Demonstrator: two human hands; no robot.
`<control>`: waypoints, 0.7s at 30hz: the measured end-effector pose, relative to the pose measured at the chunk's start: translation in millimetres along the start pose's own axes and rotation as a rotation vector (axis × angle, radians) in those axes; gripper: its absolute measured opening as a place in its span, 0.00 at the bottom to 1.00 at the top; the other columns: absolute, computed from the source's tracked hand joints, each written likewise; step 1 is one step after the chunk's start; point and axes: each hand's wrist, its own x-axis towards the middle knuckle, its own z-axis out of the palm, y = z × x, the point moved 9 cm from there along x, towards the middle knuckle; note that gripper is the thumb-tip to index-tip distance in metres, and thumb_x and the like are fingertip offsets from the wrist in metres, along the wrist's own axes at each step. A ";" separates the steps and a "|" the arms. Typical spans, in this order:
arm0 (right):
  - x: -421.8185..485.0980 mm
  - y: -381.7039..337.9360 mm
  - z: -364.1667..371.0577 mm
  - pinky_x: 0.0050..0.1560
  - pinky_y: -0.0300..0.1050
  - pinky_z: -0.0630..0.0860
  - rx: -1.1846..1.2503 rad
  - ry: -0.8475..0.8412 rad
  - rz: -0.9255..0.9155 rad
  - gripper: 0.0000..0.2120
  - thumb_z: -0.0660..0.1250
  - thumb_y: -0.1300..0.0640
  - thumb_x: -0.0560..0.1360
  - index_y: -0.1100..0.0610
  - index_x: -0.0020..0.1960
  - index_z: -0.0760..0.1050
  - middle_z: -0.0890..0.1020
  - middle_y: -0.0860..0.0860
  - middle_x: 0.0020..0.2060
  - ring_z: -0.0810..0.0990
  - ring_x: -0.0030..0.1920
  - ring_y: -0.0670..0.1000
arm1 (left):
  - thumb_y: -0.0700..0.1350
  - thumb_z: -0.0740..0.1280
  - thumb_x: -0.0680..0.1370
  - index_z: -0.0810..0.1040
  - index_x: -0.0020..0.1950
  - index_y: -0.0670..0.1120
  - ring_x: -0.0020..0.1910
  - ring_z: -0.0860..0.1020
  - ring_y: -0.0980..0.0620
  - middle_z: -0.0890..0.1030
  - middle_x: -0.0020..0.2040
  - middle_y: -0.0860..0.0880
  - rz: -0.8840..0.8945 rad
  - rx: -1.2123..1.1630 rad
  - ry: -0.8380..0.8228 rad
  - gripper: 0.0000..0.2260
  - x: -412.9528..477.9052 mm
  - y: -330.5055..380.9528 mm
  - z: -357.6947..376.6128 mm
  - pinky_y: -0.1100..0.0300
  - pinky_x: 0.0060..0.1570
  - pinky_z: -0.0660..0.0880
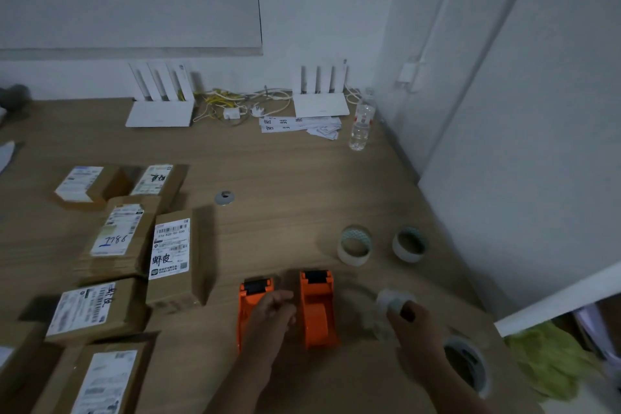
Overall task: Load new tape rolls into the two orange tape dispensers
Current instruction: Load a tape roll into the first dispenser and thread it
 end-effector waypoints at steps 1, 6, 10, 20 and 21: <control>-3.6 -1.1 -2.5 0.28 0.41 0.71 0.081 -0.004 -0.004 0.16 0.71 0.57 0.72 0.57 0.29 0.71 0.75 0.48 0.22 0.73 0.25 0.50 | 0.34 0.65 0.75 0.80 0.51 0.44 0.35 0.75 0.51 0.78 0.35 0.44 0.013 -0.012 -0.012 0.09 -1.9 3.5 -0.4 0.59 0.37 0.70; -17.2 -24.5 -5.8 0.26 0.37 0.67 0.474 -0.133 -0.106 0.15 0.66 0.63 0.78 0.68 0.34 0.73 0.72 0.57 0.28 0.70 0.33 0.51 | 0.32 0.64 0.76 0.80 0.47 0.42 0.36 0.75 0.49 0.78 0.38 0.40 0.080 -0.081 0.005 0.08 -8.9 17.5 -15.9 0.60 0.36 0.70; -21.8 -46.1 -5.4 0.32 0.40 0.77 0.607 -0.265 -0.158 0.13 0.65 0.62 0.78 0.68 0.38 0.79 0.81 0.57 0.30 0.79 0.33 0.50 | 0.32 0.63 0.76 0.80 0.46 0.42 0.34 0.75 0.51 0.79 0.38 0.43 0.066 -0.140 0.065 0.09 -13.2 25.8 -35.1 0.63 0.35 0.72; -23.0 -76.3 11.0 0.43 0.50 0.75 0.511 -0.496 -0.241 0.10 0.66 0.64 0.77 0.58 0.40 0.83 0.84 0.56 0.35 0.80 0.39 0.53 | 0.33 0.62 0.77 0.81 0.43 0.44 0.34 0.73 0.52 0.78 0.35 0.45 0.085 -0.254 0.230 0.10 -38.3 35.2 -64.8 0.60 0.37 0.71; -26.8 -80.9 12.2 0.41 0.47 0.76 0.517 -0.506 -0.252 0.10 0.66 0.64 0.77 0.58 0.40 0.83 0.84 0.54 0.34 0.80 0.37 0.50 | 0.33 0.62 0.77 0.80 0.42 0.45 0.34 0.73 0.51 0.78 0.34 0.45 0.080 -0.243 0.242 0.11 -41.3 34.0 -67.1 0.59 0.38 0.69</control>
